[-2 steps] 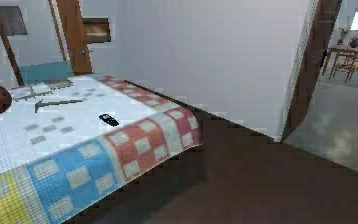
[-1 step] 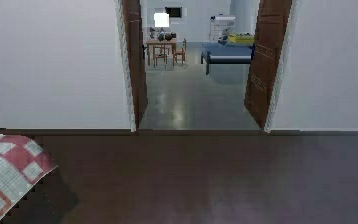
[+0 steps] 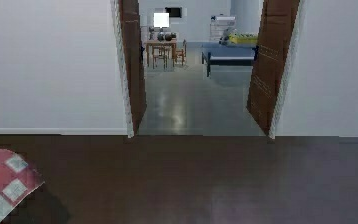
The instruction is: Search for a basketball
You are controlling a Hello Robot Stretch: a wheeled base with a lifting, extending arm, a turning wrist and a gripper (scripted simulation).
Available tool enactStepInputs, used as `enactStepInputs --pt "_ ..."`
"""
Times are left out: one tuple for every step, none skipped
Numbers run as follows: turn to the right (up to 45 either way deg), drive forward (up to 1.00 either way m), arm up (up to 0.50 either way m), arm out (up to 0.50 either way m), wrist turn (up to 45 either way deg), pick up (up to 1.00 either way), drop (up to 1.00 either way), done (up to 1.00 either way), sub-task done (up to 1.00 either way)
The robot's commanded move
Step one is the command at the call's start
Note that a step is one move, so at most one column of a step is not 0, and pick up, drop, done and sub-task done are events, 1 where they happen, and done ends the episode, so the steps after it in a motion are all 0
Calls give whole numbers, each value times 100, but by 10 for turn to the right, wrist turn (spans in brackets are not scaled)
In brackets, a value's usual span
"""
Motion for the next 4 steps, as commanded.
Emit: enactStepInputs --pt "0 100 0 0 0 0 0 0 0" --pt "0 100 0 0 0 0 0 0 0" --pt "0 100 0 0 0 0 0 0 0" --pt "30 0 0 0 0 0 0 0 0"
